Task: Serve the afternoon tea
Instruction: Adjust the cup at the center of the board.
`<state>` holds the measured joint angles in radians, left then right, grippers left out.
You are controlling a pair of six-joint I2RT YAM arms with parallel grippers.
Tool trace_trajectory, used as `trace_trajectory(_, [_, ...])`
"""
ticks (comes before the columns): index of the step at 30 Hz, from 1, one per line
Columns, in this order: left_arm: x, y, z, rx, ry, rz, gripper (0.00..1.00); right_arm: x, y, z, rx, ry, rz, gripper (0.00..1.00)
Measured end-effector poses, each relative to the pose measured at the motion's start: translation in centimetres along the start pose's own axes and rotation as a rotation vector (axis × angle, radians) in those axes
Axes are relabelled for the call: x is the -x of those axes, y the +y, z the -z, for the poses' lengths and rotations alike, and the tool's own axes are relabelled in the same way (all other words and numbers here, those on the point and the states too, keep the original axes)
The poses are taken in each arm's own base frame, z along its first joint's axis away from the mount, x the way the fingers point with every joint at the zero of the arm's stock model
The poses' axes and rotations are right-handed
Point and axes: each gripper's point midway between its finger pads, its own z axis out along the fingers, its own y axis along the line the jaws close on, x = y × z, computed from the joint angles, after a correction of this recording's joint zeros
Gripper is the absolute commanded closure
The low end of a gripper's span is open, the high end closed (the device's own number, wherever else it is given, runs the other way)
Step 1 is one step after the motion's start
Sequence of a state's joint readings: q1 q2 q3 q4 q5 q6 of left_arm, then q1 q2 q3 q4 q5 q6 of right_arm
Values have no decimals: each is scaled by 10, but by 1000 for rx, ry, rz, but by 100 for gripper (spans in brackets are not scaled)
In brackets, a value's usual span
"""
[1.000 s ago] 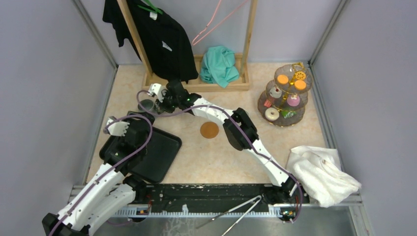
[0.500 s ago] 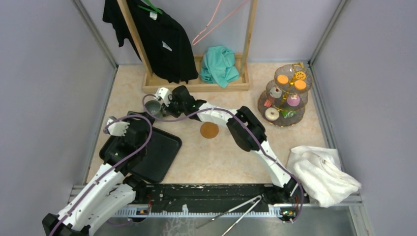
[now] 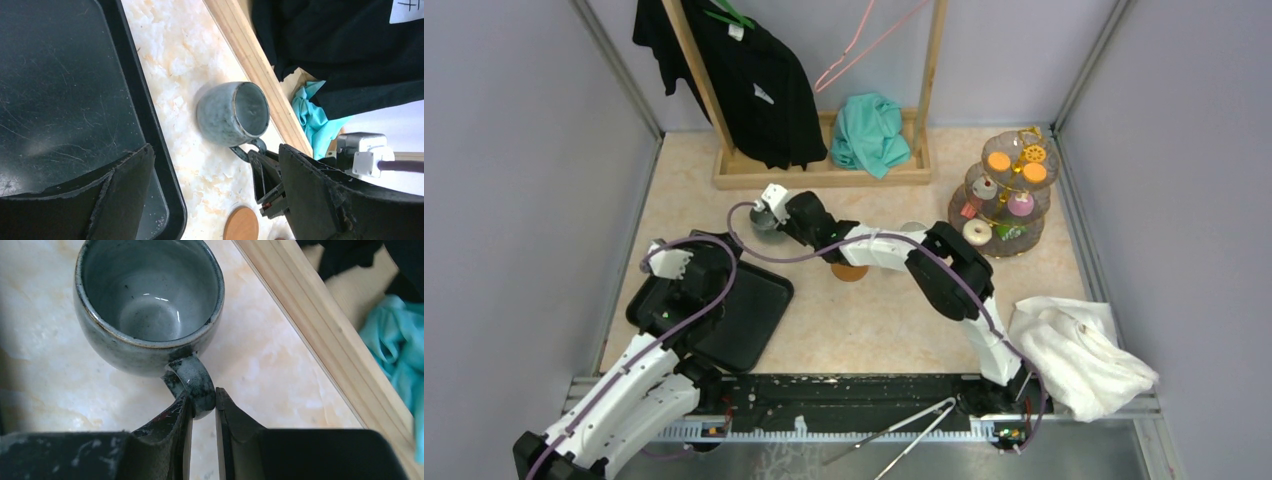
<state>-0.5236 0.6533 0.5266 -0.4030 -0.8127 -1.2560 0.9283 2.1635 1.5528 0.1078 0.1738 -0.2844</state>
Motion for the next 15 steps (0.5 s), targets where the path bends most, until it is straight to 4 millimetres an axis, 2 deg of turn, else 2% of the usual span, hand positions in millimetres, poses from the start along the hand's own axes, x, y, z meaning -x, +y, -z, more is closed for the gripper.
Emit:
trace_trajectory(7, [-9,2,-2,-9,27,-13,2,-26,-5,34,-169,77,-21,100])
trace_trajectory(13, [-13,0,-3,-23,40,-22,2,-44,5,58,-237,130,-130,100])
trace_trajectory(15, [-14,-2,-4,-29,42,-25,2,-46,10,62,-242,134,-177,95])
